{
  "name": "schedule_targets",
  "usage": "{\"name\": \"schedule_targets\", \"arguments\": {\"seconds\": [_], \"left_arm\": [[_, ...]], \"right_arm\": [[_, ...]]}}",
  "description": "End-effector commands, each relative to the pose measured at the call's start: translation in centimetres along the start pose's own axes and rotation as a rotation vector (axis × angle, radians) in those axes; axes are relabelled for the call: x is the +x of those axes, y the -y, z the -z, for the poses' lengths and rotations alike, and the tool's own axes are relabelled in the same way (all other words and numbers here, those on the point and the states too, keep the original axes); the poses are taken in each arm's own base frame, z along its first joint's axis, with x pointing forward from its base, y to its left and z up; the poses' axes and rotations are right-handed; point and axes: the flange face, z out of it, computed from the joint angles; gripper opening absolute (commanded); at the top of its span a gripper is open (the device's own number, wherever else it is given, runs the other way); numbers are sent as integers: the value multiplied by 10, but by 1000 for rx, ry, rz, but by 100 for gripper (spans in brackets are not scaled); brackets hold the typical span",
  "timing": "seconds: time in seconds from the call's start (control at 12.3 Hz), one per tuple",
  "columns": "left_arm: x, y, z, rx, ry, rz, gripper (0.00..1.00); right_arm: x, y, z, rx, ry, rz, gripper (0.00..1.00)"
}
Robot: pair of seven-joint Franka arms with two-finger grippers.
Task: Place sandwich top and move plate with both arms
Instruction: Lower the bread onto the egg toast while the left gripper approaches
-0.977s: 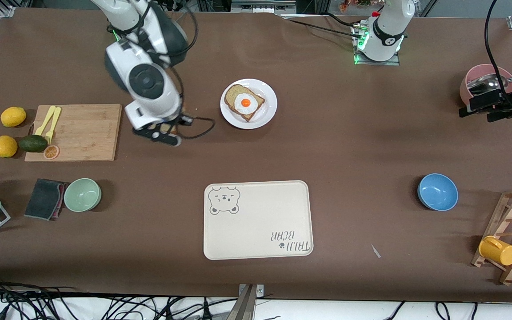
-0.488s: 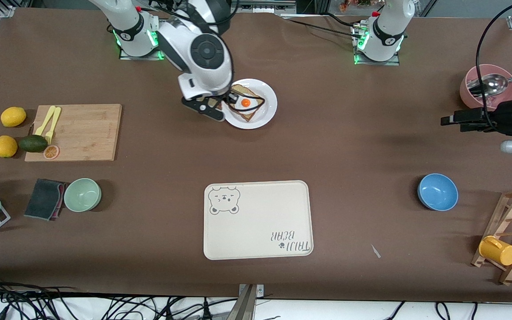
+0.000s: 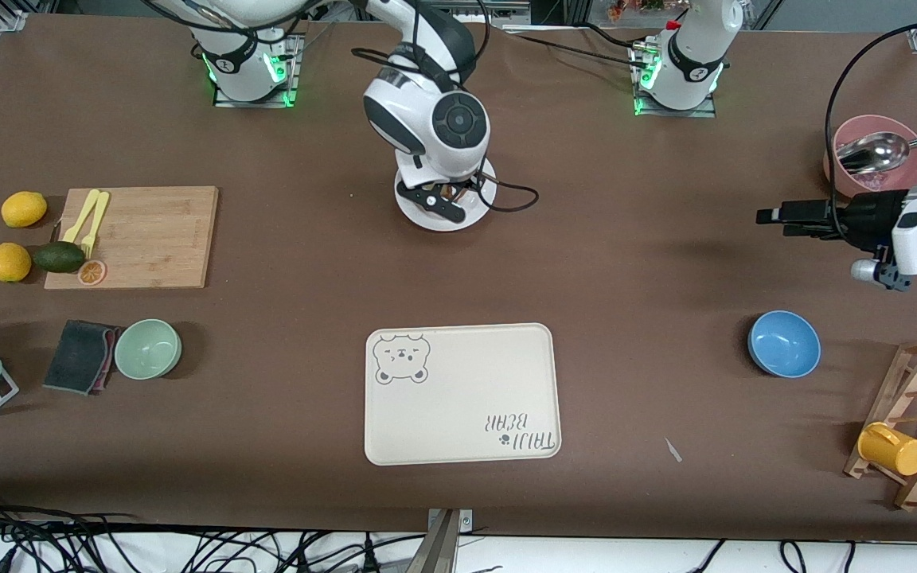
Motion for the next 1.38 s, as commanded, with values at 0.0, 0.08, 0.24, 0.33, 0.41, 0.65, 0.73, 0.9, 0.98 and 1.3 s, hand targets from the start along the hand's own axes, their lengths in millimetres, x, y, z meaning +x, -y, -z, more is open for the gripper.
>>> {"name": "schedule_targets", "arguments": {"seconds": [0.0, 0.08, 0.24, 0.33, 0.41, 0.65, 0.73, 0.9, 0.98, 1.3], "left_arm": [[11, 5, -24, -118, 0, -3, 100], [12, 11, -36, -149, -10, 8, 100], [14, 6, -58, -156, -1, 2, 100], [14, 9, -66, -160, -7, 14, 100], [14, 8, -80, -192, -5, 10, 100], [19, 2, -110, -227, -17, -2, 100], [19, 0, -119, -250, -35, -23, 100], [19, -12, -143, -254, -54, -30, 100], [16, -15, -152, -254, -59, -22, 100], [-5, -34, -203, -270, -101, -34, 100]], "right_arm": [[-7, 3, -4, -29, -2, -26, 0], [-13, 6, -7, -26, 5, -21, 0], [-11, 9, -18, -26, 18, -25, 0], [-7, 13, -31, -35, 31, -27, 0], [-1, 15, -46, -49, 37, -29, 0], [2, 17, -52, -53, 36, -31, 33], [-3, 20, -52, -31, 29, -37, 47], [-4, 19, -45, -30, -9, -84, 99], [2, 9, -29, -56, -58, -88, 100], [96, -29, 22, 5, -150, -214, 100]]}}
